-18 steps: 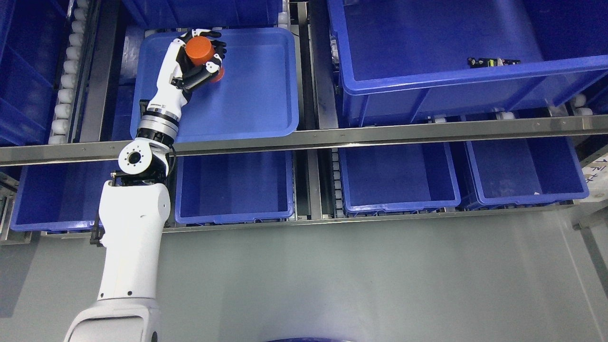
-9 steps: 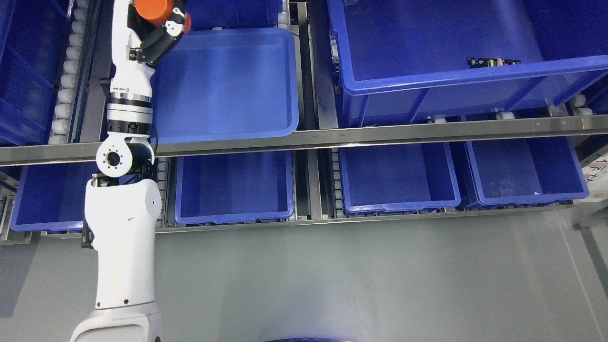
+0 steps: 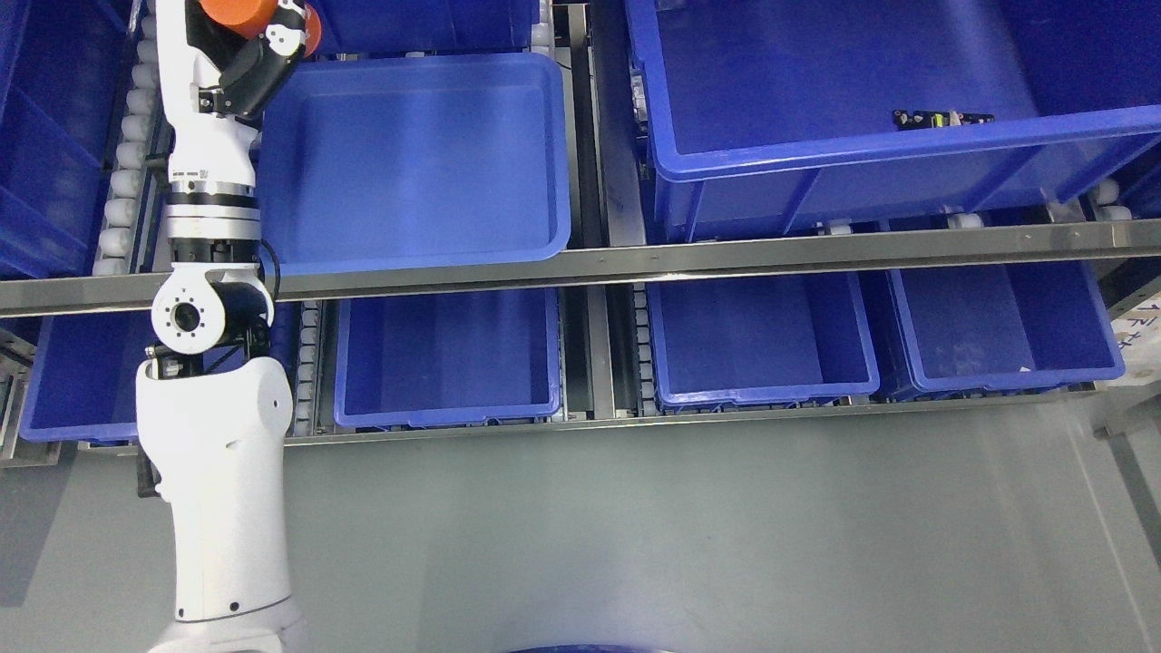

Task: Grab orange capacitor from left shelf to right desk
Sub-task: 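Lift the capacitor with the left hand up out of the bin, then carry the capacitor in the left hand while turning toward the red tray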

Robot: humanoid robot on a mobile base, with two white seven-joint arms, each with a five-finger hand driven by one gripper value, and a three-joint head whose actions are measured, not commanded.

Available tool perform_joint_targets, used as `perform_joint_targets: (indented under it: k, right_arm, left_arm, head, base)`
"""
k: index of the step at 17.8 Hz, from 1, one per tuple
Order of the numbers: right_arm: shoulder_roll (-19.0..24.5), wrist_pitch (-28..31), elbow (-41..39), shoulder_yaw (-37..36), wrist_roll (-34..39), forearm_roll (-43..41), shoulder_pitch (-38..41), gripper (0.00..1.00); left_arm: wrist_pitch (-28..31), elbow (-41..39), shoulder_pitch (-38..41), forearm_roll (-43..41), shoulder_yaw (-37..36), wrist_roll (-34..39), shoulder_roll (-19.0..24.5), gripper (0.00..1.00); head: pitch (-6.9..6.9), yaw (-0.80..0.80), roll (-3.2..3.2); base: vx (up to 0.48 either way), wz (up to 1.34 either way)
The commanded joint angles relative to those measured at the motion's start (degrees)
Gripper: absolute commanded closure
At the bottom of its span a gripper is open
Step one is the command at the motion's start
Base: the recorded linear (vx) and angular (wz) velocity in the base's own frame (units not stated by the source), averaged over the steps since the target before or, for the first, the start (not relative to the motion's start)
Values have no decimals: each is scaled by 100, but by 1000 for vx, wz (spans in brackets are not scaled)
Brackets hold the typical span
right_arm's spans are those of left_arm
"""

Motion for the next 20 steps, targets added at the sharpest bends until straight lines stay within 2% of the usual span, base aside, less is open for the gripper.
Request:
perform_joint_targets:
  k: [1, 11, 20]
  right_arm:
    - [-100, -1, -100, -62, 1, 44, 132, 0]
    - [-100, -1, -100, -62, 1, 35, 132, 0]
    - [-100, -1, -100, -62, 1, 35, 132, 0]
  left_arm:
    - [152, -754, 91, 5, 95, 4, 72, 98]
    - [531, -834, 64, 5, 34, -31, 72, 98]
    - [592, -834, 73, 111, -186, -39, 72, 99]
  head:
    - [0, 0, 0]
    - [0, 0, 0]
    - [0, 0, 0]
  base:
    - [0, 0]
    - [-6, -11]
    - [-88, -212]
